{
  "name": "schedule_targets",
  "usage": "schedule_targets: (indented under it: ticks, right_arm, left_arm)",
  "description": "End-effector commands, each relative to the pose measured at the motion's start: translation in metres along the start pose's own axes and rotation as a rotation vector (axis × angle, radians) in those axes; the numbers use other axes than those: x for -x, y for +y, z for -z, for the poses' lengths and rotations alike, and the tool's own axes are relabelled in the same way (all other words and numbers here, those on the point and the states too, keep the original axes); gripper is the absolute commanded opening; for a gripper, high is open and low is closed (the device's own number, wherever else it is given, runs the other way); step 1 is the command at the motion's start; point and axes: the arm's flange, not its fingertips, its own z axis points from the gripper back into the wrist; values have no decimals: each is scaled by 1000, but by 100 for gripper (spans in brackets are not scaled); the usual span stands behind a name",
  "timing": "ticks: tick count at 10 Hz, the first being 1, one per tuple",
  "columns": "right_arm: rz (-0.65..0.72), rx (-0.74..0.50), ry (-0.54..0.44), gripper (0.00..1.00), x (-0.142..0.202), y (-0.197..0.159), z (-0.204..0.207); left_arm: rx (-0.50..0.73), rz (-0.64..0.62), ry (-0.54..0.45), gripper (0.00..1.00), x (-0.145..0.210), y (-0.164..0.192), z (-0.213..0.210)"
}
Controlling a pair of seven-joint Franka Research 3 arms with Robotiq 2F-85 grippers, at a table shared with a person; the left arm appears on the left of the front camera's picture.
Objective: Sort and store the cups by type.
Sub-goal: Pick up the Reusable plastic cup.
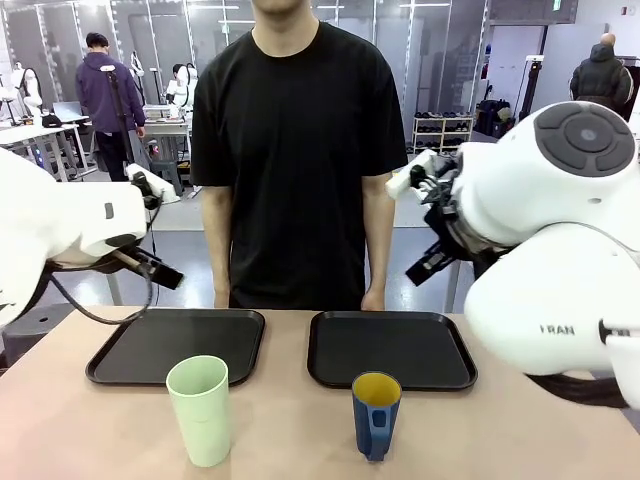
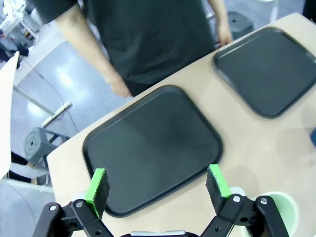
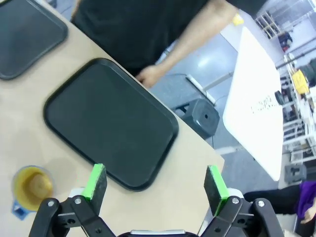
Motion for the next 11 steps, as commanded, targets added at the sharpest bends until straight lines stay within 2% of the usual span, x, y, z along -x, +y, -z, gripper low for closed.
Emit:
schedule_targets:
  ticks: [1,2,5,7,10,11]
  right_arm:
    - [73,46,81,100,43,-37,44]
    - [112,34,105,100,53,-54,63]
    - [200,22,193,100,70,-80,102]
    - [238,13,221,100,79,-87,114]
    - [289,29,213,100,80,-87,110]
    - [223,-1,232,100,84,-90,112]
  left_arm:
    - [-36,-19,46,100,56,48,23]
    - [12,-96,68,100,66,74,38]
    - [-17,-226,128,100,84,122,71]
    - [-25,-265,151,100,86,127,80]
    - [-50,-243,138,100,87,123,75]
    - [-29,-247,161,100,90,123,76]
